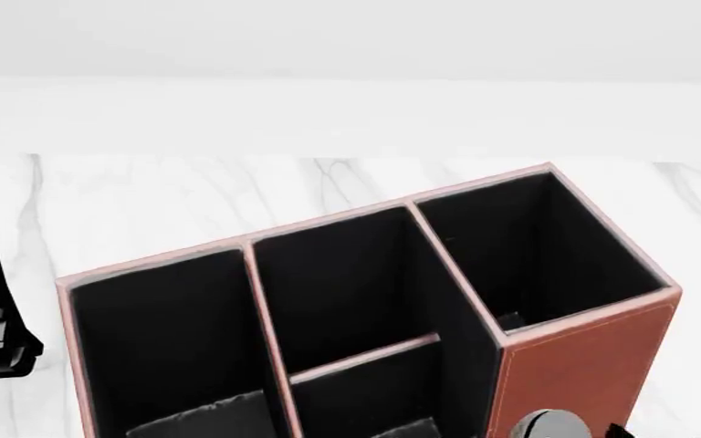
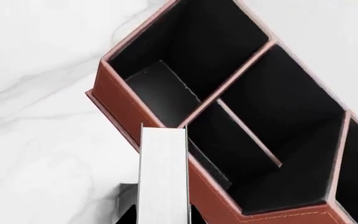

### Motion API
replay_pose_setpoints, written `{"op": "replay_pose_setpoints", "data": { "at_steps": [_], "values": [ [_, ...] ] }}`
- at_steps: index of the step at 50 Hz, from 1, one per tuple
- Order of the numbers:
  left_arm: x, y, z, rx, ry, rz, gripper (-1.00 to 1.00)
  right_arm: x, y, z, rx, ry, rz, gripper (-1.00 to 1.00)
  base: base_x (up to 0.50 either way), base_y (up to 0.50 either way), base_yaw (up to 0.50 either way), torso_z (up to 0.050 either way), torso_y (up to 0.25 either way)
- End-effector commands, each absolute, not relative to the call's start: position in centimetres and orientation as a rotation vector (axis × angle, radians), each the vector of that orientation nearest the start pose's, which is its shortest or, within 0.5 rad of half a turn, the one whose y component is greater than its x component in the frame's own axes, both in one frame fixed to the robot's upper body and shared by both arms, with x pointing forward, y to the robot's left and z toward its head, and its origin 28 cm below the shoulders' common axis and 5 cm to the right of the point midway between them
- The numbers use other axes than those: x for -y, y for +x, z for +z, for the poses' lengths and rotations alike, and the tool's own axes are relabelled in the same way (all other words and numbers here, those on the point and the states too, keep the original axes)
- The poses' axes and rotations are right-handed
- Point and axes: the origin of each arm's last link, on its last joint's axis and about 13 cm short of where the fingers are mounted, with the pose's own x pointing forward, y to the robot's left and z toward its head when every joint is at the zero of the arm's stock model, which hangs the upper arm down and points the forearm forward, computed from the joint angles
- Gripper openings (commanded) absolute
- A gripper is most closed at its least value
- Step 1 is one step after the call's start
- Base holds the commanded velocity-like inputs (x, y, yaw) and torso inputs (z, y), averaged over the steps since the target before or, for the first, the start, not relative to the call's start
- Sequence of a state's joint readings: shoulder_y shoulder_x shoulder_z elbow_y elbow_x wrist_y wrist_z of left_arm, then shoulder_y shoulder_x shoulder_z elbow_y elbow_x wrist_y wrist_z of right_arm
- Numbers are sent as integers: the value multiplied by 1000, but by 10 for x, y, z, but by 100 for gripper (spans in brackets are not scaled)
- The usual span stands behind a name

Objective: Pick up the book and place it in the front compartment of the caddy.

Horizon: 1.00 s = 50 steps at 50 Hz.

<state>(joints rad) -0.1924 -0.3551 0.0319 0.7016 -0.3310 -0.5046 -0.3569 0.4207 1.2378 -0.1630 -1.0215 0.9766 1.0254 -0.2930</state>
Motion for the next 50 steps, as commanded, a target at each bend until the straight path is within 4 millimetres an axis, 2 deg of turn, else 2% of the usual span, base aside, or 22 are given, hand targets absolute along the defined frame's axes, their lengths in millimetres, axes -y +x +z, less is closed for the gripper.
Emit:
{"op": "replay_pose_setpoints", "data": {
  "at_steps": [1, 13, 21, 33, 50],
  "values": [
    [-240, 213, 167, 371, 33, 118, 100, 185, 158, 269, -174, -793, 828, -100, 0, 0, 0, 0, 0],
    [-240, 214, 166, 367, 34, 116, 100, 180, 167, 310, -132, -825, 783, -100, 0, 0, 0, 0, 1],
    [-241, 214, 166, 366, 32, 120, 100, 177, 172, 330, -97, -831, 760, -100, 0, 0, 0, 0, 1],
    [-243, 213, 167, 367, 30, 125, 100, 179, 174, 344, -66, -821, 728, -100, 0, 0, 0, 0, 1],
    [-243, 212, 167, 368, 31, 124, 100, 181, 172, 339, -66, -831, 706, -100, 0, 0, 0, 0, 1]
  ]
}}
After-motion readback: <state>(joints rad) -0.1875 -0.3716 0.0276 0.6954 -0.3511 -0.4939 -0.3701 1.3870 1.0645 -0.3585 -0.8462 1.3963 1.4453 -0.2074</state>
